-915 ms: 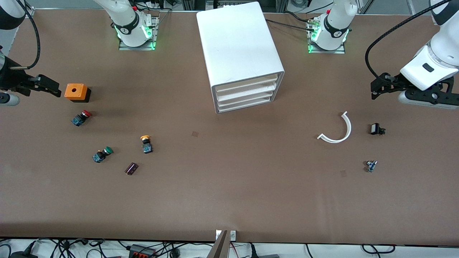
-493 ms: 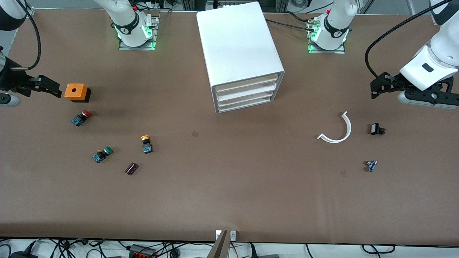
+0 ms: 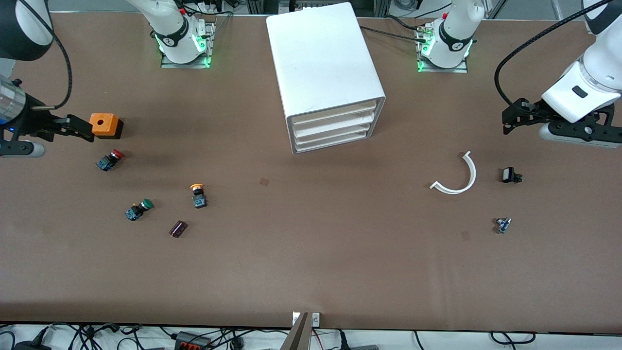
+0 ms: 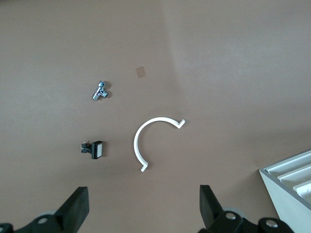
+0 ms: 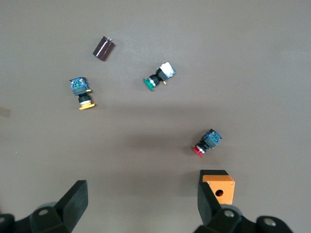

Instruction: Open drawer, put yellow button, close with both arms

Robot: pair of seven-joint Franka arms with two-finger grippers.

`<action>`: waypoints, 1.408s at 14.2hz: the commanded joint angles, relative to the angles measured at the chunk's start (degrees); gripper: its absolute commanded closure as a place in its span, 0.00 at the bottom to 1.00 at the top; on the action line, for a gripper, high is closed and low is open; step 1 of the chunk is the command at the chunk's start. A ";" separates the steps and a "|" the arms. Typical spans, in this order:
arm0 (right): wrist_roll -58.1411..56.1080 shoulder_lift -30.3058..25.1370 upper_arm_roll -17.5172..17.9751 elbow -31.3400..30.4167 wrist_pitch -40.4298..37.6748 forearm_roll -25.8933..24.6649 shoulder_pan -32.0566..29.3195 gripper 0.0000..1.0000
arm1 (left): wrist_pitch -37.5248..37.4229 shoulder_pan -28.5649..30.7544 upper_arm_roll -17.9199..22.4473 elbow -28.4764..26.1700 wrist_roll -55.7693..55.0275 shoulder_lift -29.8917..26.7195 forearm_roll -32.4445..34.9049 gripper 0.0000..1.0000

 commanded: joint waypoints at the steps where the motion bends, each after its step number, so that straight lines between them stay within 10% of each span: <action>1: 0.12 1.40 0.14 -0.06 0.56 2.25 0.90 0.00 | -1.27 -0.38 -0.34 1.43 -0.04 0.04 -0.78 0.00; 8: 0.73 9.13 0.14 0.03 6.61 3.06 6.87 0.00 | -17.17 -8.28 -2.28 1.52 0.58 4.16 -10.42 0.00; 15: -0.06 21.25 0.23 1.43 13.39 7.54 9.16 0.00 | -7.35 -10.66 -3.33 1.43 4.26 17.08 -37.83 0.00; 20: 0.03 31.28 1.19 4.07 20.94 7.54 10.22 0.00 | -5.05 -8.91 -3.24 0.03 26.83 26.48 -54.01 0.00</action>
